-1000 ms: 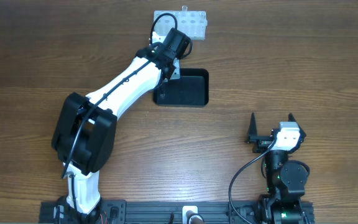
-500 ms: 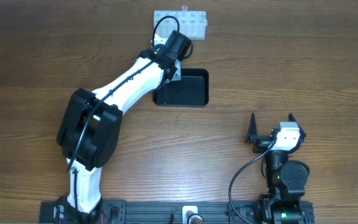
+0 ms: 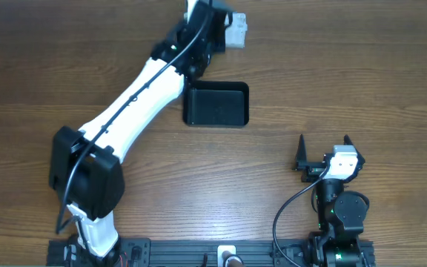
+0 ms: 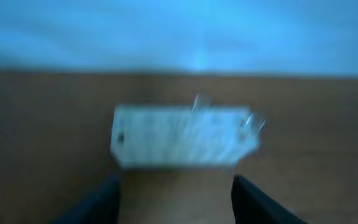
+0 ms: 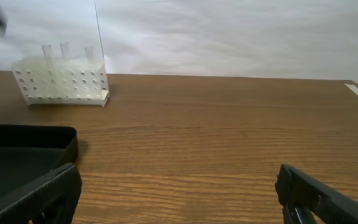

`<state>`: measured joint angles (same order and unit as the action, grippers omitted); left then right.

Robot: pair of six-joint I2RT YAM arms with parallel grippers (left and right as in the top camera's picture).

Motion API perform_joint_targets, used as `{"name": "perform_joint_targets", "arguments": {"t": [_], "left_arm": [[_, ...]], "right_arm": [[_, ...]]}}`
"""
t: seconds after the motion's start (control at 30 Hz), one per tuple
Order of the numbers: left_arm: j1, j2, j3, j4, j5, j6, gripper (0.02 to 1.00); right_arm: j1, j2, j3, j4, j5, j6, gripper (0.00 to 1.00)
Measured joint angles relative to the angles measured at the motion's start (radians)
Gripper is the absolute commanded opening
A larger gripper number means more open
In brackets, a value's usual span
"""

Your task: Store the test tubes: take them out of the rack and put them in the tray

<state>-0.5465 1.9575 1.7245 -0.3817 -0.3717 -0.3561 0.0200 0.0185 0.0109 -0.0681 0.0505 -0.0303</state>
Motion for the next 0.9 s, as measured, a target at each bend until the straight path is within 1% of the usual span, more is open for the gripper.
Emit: {"name": "perform_joint_targets", "arguments": {"t": [0.1, 0.17, 0.2, 0.23, 0.47, 0.9], "left_arm": [[0.0, 0.0, 0.003, 0.105, -0.004, 0.037, 0.656], [0.0, 0.016, 0.003, 0.158, -0.007, 0.056, 0.698], [0.001, 0.026, 0.004, 0.174, -0.007, 0.064, 0.735], [0.004, 0.054, 0.004, 0.208, -0.008, 0.078, 0.739], [0.039, 0.211, 0.004, 0.3, -0.008, 0.101, 0.735], [0.066, 0.313, 0.057, 0.323, -0.008, 0.103, 0.726]], "right_arm": [[0.0, 0.0, 0.0, 0.0, 0.0, 0.0, 0.991], [0.0, 0.0, 0.0, 0.0, 0.0, 0.0, 0.993], [0.0, 0.0, 0.0, 0.0, 0.0, 0.0, 0.991], [0.0, 0.0, 0.0, 0.0, 0.0, 0.0, 0.993], [0.0, 0.0, 0.0, 0.0, 0.0, 0.0, 0.991], [0.0, 0.0, 0.0, 0.0, 0.0, 0.0, 0.993]]}}
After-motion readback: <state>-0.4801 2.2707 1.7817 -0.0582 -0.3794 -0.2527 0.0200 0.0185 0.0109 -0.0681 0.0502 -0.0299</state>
